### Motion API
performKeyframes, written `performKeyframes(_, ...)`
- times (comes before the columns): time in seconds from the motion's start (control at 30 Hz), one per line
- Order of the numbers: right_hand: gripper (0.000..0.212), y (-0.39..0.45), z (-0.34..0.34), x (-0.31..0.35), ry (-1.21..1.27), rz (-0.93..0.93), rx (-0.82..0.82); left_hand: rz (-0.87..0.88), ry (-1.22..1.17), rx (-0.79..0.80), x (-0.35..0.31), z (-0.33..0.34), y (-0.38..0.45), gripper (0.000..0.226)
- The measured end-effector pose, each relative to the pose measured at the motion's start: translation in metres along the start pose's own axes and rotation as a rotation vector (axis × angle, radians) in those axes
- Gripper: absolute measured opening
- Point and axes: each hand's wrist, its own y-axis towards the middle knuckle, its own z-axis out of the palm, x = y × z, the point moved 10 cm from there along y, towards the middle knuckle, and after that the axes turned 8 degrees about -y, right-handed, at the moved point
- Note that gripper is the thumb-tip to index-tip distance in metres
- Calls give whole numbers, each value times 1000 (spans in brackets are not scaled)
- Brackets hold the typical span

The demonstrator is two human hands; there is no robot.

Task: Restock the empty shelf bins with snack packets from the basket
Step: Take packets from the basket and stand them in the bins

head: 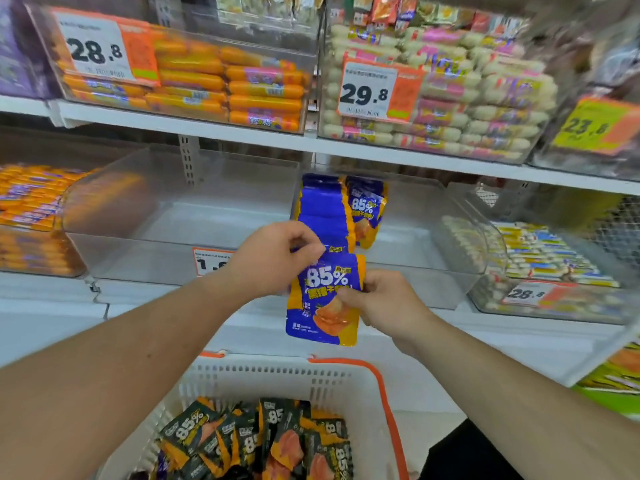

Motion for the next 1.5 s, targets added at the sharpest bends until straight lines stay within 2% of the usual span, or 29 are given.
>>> performKeyframes(0.07,19,3,-26,-4,94,32,-107,47,104,-183,1,-17,10,21)
performKeyframes(0.13,21,8,-57,-5,167,43,-224,52,201,-260,13,-23,22,44)
performKeyframes(0.27,24,24,-113,-6,250,53,-434,-191,221,-68,63,-2,37,94)
performKeyframes(0.3,24,29,-124,-6,262,55,-471,-207,309,7,68,8,36,94)
performKeyframes(0.37,25,41,-142,-4,270,48,-529,-150,617,76,69,21,34,79)
performKeyframes(0.47,23,65,-155,0,204,33,-552,-89,800,8,61,23,33,67)
performKeyframes(0.57,19,100,-151,-10,52,94,-517,-77,825,-22,60,24,35,69)
performKeyframes(0.67,25,139,-140,-28,-86,184,-502,-58,859,-38,61,23,35,70)
performKeyframes(0.8,24,184,-117,-44,-169,218,-471,-43,876,-40,63,25,35,72)
performKeyframes(0.9,18,217,-101,-60,-152,225,-412,-30,891,-48,62,25,35,71)
performKeyframes(1.03,47,218,-89,-59,-79,251,-337,-13,903,-56,61,25,35,72)
performKeyframes(1.23,34,188,-79,-48,-54,321,-239,-36,896,-24,61,26,35,72)
performKeyframes(1.37,22,166,-94,-38,-125,319,-331,-72,830,28,63,25,35,71)
performKeyframes(1.43,14,149,-107,-17,-360,275,-439,-88,792,74,65,27,36,70)
performKeyframes(1.5,12,125,-106,18,-634,154,-536,-108,754,129,66,27,35,70)
